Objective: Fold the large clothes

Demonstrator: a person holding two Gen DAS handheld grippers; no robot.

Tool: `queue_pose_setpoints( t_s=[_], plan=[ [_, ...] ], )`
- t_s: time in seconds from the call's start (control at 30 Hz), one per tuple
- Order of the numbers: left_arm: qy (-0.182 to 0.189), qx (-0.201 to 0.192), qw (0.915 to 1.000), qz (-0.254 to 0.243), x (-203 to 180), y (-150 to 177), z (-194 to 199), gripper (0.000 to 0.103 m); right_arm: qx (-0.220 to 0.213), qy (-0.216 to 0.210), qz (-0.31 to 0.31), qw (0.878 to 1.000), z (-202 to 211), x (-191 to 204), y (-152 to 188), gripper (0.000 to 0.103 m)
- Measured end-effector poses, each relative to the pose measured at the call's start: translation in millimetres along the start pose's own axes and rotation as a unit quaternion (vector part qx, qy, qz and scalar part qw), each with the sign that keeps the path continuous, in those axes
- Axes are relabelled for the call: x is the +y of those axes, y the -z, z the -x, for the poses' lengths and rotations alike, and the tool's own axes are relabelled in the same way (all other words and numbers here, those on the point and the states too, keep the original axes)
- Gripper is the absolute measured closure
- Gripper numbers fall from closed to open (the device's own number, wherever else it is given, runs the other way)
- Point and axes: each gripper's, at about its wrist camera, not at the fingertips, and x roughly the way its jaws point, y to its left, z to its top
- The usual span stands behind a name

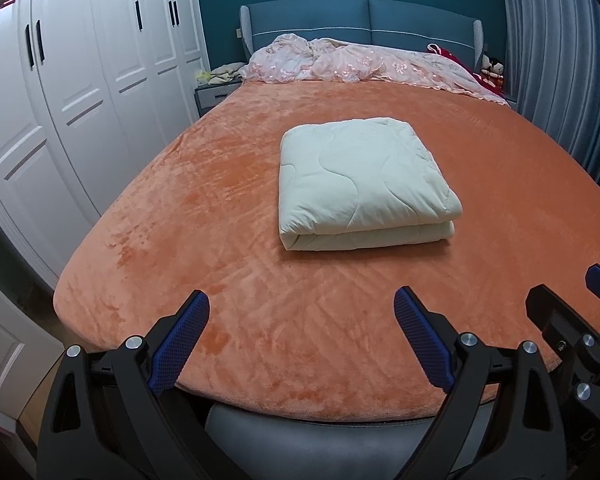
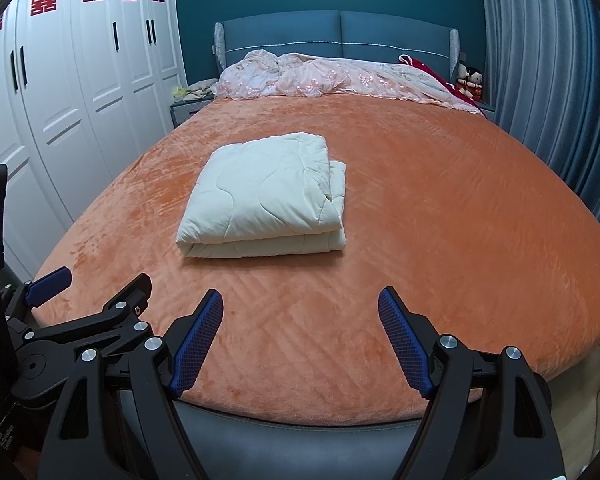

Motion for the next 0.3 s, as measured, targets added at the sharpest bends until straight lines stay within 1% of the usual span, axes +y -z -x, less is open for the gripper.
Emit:
queue_pose_setpoints(
  t_s=[0.17, 0.3],
  plan=[
    [-0.004, 0.000, 1.0000, 0.001, -0.7, -0.6, 0.1, 0.012, 0.002, 0.001, -0.001, 1.000, -1.0, 3.9, 1.1, 0.025],
    [-0.001, 0.002, 1.0000, 0.004, 0.0, -1.0, -0.3, 0.012, 0.002, 0.002, -0.001, 1.000, -1.0, 4.8, 1.3, 0.025]
  ],
)
